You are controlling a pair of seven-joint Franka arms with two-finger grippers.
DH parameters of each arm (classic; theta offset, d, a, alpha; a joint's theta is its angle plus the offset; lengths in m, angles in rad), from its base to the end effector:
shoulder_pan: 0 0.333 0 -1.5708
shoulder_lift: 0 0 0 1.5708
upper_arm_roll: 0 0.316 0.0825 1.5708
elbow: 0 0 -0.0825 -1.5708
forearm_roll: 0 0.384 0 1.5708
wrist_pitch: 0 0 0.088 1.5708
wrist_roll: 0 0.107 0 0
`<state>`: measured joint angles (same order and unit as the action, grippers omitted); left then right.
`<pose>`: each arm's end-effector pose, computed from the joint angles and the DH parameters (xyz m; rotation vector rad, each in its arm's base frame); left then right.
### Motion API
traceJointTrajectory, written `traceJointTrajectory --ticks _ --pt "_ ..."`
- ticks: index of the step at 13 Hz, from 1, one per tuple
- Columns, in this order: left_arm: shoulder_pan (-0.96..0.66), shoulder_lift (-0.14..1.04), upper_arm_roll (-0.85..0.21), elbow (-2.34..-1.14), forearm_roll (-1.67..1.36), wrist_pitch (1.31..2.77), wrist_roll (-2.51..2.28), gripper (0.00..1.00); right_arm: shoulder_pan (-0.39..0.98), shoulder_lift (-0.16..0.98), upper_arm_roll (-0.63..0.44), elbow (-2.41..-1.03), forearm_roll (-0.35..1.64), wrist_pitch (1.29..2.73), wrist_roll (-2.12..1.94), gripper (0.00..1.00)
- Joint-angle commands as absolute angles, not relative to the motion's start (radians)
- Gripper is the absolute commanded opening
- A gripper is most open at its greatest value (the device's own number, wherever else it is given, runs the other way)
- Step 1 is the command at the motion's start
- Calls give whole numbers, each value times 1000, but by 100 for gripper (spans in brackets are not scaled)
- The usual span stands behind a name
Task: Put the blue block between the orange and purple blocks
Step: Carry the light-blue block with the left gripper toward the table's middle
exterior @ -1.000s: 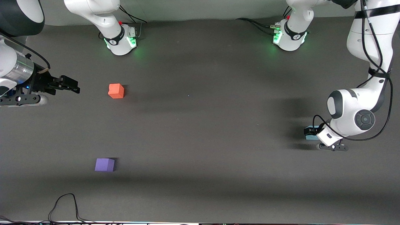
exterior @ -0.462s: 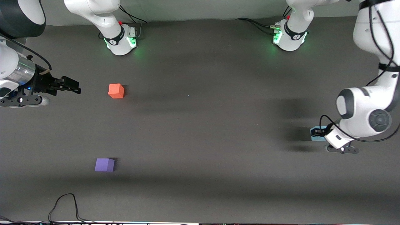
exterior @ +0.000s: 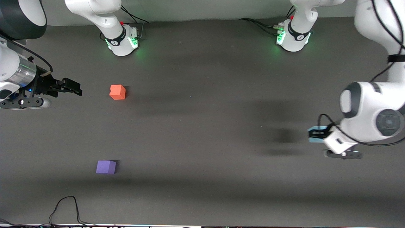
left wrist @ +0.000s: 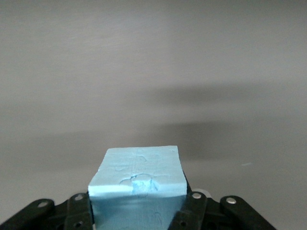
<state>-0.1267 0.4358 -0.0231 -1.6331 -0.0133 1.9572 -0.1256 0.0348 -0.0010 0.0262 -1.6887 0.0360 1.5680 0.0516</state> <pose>0.6532 -0.0978 0.3576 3.1301 -0.0264 -0.1779 0.5465 0.0373 0.5696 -3.1067 -0.0114 0.1890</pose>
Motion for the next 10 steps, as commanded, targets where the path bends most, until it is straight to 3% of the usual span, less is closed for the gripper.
traceJointTrajectory --ticks 1,6,10 --pt "-321 481 -5 -1527 -14 1910 -399 46 38 3 23 -1684 43 1575 44 100" --pt "-688 681 -8 -1271 -12 1907 -814 46 38 3 23 -1697 43 1585 43 100" --pt "-862 771 -6 -1216 -8 1968 -937 46 37 3 21 -1700 43 1588 40 100"
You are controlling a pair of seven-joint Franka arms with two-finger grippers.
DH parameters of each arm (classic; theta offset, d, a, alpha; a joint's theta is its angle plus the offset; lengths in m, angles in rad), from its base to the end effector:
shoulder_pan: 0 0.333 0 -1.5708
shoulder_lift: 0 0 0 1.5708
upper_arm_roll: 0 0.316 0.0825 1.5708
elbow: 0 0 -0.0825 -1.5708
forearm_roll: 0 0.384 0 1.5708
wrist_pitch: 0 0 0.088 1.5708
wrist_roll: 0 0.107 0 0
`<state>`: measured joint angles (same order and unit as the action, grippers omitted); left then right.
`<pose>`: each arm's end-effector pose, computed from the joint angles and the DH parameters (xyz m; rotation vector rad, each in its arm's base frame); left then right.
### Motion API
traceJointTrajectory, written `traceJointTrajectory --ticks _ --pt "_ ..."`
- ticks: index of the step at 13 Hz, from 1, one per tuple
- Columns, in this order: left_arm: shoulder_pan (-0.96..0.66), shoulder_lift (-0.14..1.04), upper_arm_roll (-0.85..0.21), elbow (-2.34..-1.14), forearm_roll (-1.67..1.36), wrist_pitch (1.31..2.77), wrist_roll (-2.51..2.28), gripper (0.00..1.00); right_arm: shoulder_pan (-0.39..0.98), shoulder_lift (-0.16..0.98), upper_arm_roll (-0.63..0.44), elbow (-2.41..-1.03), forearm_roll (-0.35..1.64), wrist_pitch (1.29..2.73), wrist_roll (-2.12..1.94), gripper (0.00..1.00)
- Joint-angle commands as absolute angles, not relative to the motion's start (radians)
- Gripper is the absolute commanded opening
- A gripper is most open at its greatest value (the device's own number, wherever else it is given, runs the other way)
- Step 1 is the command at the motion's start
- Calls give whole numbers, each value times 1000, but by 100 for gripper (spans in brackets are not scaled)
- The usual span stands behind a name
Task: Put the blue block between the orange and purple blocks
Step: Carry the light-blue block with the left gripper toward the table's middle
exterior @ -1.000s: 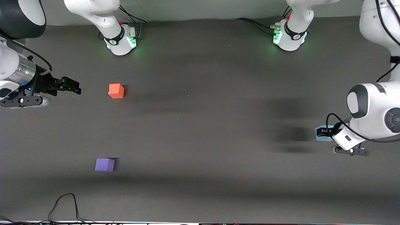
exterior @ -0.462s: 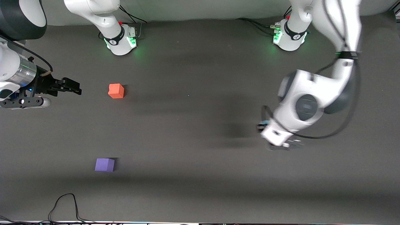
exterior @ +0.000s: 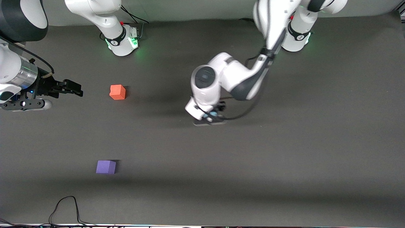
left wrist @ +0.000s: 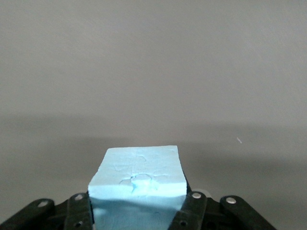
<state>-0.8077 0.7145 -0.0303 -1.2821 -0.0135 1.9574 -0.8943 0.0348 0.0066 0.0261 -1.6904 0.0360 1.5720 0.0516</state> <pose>0.4962 -0.5448 0.3240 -3.1301 -0.1075 0.0781 0.5486 0.0373 0.5649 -3.1063 -0.0109 0.1972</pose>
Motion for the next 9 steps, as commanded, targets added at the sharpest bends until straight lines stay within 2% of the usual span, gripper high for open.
traceJointTrajectory --ticks 1,9 --pt "-891 794 -5 -1216 -5 2020 -963 46 37 3 21 -1698 43 1586 40 100" --pt "-962 943 -2 -1216 29 2184 -1019 47 37 18 21 -1697 43 1582 43 100"
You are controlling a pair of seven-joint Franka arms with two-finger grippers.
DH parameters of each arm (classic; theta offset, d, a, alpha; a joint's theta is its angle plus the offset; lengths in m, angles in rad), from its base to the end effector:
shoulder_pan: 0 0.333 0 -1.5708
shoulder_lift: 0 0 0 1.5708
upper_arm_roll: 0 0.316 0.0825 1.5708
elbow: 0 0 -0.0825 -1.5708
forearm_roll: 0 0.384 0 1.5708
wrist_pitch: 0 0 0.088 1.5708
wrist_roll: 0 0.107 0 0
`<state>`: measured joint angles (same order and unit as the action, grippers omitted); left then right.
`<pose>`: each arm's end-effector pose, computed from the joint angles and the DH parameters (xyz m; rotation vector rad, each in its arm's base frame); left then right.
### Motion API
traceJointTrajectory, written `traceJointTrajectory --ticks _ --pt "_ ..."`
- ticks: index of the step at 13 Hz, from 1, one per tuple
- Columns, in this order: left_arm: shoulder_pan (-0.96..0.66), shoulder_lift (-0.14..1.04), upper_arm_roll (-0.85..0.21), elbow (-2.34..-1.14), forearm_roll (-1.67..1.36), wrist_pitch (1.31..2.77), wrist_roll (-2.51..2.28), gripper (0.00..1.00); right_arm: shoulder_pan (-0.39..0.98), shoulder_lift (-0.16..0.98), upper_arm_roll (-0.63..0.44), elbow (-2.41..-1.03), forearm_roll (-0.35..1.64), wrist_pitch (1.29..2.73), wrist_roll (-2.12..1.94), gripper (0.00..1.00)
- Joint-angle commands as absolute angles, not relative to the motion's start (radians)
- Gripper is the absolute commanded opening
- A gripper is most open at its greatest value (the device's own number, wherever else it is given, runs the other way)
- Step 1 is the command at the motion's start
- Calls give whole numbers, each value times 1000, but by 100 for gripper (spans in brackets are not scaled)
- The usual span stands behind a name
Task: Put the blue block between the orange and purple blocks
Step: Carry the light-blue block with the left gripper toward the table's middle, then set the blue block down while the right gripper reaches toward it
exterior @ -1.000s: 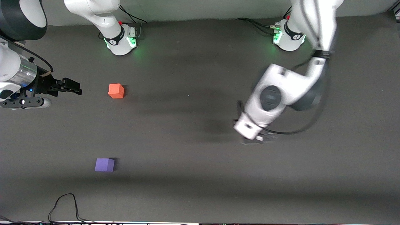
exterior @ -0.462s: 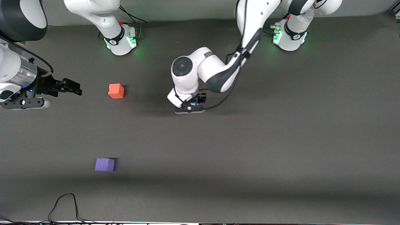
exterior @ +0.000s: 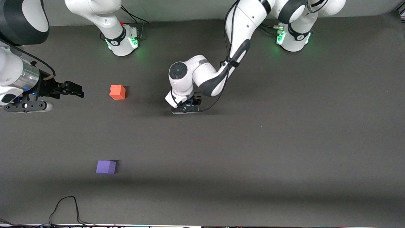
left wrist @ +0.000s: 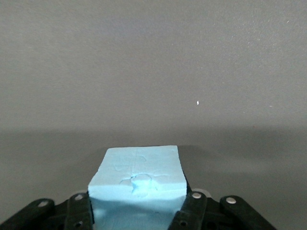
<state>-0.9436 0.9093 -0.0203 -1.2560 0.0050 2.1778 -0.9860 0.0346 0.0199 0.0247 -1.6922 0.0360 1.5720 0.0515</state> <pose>0.4332 -0.6168 0.2095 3.1242 0.0425 -0.0042 0.5516 0.0365 0.5567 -3.1052 -0.0082 0.2207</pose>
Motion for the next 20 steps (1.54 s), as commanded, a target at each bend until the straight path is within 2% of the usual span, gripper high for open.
traceJointTrajectory --ticks 1,2,3,4,8,11,13,17,18,20 --pt "-962 948 -2 -1216 31 2186 -1019 52 37 18 23 -1695 43 1582 43 100" --pt "-960 948 -2 -1216 31 2186 -1014 72 37 20 21 -1697 43 1582 43 100" --pt "-962 948 2 -1216 32 2186 -1012 97 37 21 23 -1695 43 1582 43 100" --pt "-960 948 2 -1216 41 2184 -1011 100 37 25 23 -1695 43 1582 43 100" --pt "-911 862 -2 -1213 34 2100 -1002 100 38 21 23 -1695 43 1578 44 100" --pt "-717 737 -40 -1203 -55 1976 -855 100 40 23 29 -1689 46 1577 55 100" --pt "-571 623 -40 -1300 -129 1919 -690 100 58 18 35 -1684 107 1578 73 100" --pt "-309 331 -32 -1624 -118 1846 -361 100 272 40 35 -1616 141 1586 340 100" --pt "-270 277 -28 -1669 -92 1829 -310 100 349 69 35 -1573 143 1586 439 100" --pt "-197 209 -29 -1680 16 1743 -243 100 505 145 35 -1462 144 1586 630 100"
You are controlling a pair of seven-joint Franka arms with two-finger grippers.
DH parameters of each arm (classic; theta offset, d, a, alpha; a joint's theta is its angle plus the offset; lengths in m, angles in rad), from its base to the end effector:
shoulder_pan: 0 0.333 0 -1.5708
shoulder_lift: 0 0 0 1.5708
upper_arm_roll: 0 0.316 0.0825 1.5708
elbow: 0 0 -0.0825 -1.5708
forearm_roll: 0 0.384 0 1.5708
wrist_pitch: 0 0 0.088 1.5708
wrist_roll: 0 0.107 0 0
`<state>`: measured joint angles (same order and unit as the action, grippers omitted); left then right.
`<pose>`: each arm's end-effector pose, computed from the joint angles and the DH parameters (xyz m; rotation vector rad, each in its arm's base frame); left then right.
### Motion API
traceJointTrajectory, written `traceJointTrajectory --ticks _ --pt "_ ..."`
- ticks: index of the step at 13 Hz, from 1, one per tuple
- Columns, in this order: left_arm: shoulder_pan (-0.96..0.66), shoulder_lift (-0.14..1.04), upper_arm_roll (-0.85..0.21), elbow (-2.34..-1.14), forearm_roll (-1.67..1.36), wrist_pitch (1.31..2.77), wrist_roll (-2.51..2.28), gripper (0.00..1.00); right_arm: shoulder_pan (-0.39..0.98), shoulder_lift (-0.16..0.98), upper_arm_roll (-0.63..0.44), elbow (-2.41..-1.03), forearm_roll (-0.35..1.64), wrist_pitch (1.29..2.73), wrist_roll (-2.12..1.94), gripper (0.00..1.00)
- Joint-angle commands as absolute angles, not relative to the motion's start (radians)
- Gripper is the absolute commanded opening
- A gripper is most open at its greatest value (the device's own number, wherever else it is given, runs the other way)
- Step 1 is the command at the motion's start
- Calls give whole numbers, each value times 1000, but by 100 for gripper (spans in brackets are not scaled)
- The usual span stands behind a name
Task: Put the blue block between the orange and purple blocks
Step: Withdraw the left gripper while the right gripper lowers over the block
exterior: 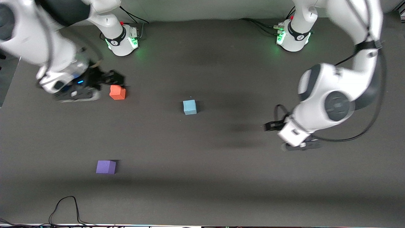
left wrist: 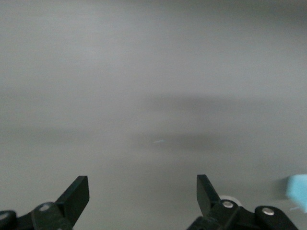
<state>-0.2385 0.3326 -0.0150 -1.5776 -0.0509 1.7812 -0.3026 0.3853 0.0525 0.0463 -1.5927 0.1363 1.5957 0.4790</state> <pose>0.6228 -0.1648 0.4374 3.1160 0.0989 -0.2167 0.5127 0.2511 0.5878 -3.0336 0.0822 0.1600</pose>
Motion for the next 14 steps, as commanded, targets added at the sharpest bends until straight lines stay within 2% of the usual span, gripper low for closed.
traceJointTrajectory --ticks 1,3,6,10,12,14 --pt "-169 172 -28 -1680 20 1711 -177 100 565 181 35 -1415 149 1585 685 100" --pt "-83 99 -29 -1687 20 1665 -70 100 636 222 35 -1370 170 1586 750 100" --pt "-31 31 -28 -1707 20 1654 11 100 678 261 34 -1397 166 1621 738 100" --pt "6 -24 -25 -1701 14 1637 64 100 687 268 34 -1746 156 2016 640 100" --pt "5 -34 -23 -1668 11 1594 64 100 687 336 34 -1822 140 2146 631 100" --pt "-8 -35 -21 -1632 8 1565 54 100 716 431 31 -1839 109 2219 630 100"
